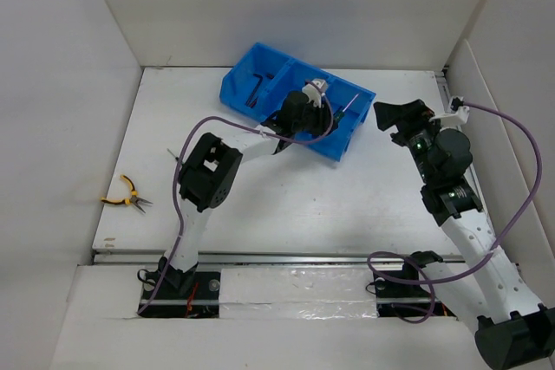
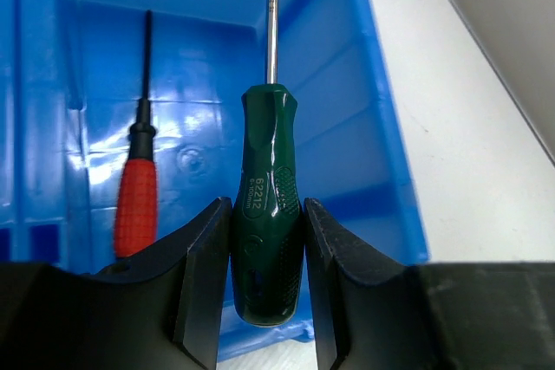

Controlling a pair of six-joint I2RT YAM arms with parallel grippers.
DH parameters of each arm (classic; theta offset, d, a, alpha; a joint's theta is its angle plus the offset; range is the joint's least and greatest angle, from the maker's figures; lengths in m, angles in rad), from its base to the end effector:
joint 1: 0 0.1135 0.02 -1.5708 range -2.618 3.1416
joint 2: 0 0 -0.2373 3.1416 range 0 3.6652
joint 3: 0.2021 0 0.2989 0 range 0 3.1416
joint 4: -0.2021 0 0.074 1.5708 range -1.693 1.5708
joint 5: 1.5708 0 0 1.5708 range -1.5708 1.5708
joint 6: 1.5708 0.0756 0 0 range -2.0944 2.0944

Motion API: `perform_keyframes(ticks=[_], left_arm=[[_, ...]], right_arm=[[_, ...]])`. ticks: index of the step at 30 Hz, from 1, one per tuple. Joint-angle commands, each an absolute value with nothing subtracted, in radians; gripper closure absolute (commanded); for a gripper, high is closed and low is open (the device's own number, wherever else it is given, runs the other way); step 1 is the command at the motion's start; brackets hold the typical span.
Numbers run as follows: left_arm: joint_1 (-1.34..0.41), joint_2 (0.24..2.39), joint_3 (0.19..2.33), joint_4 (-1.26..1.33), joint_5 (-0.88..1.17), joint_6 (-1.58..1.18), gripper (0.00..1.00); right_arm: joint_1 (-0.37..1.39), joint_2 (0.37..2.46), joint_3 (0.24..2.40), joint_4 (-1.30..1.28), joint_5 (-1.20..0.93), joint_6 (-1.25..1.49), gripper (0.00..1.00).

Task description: Sort the tools into containers

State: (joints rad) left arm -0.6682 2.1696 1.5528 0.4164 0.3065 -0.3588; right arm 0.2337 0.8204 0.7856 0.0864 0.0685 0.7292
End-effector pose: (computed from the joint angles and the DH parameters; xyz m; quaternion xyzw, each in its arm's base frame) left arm 0.4337 -0.3714 0.1600 0.2134 0.7412 -0.4102 0.4867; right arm 0.2951 0.0649 0.3445 0.1928 0.6611 0.3147 0.6532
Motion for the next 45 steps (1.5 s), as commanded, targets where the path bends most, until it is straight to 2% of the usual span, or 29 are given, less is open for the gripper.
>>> perform_keyframes(ticks=[1,5,11,12,15,25,38,41,43,44,45], left_arm=[[-0.657,2.171,1.608,0.449,0.259,-0.370,0.90],[-0.657,2.184,1.620,0.443,0.256,-0.370,0.75],[-0.657,2.189,1.625,0.436,0.265,-0.354,0.67],[-0.657,2.187,1.626,0.436,0.270,-0.350,0.61],[-0.657,2.169,1.626,0.434,0.284,-0.338,0.56],[-0.657,2.071,1.664,0.353,0.253,-0.288,0.53],[-0.612,1.628,1.494,0.203,-0.254,-0.206,0.51],[-0.603,1.569,1.461,0.196,-0.323,-0.253,0.56],[-0.582,1.510,1.347,0.262,-0.293,-0.279,0.59],[-0.569,1.497,1.309,0.341,-0.165,-0.229,0.58],[-0.560,1.477,1.274,0.374,-0.134,-0.204,0.55]], right_arm=[[0.227,0.796,0.776,0.143,0.049,0.716,0.09],[0.218,0.792,0.772,0.141,0.054,0.719,0.09],[0.218,0.776,0.772,0.137,0.049,0.721,0.10],[0.218,0.773,0.769,0.137,0.049,0.721,0.10],[0.218,0.762,0.765,0.140,0.046,0.721,0.09],[0.218,0.741,0.775,0.127,0.034,0.719,0.10],[0.218,0.723,0.775,0.123,0.029,0.719,0.10],[0.218,0.724,0.778,0.124,0.049,0.716,0.10],[0.218,0.729,0.781,0.129,0.054,0.719,0.10],[0.218,0.733,0.785,0.127,0.049,0.716,0.10],[0.218,0.735,0.790,0.123,0.045,0.715,0.10]])
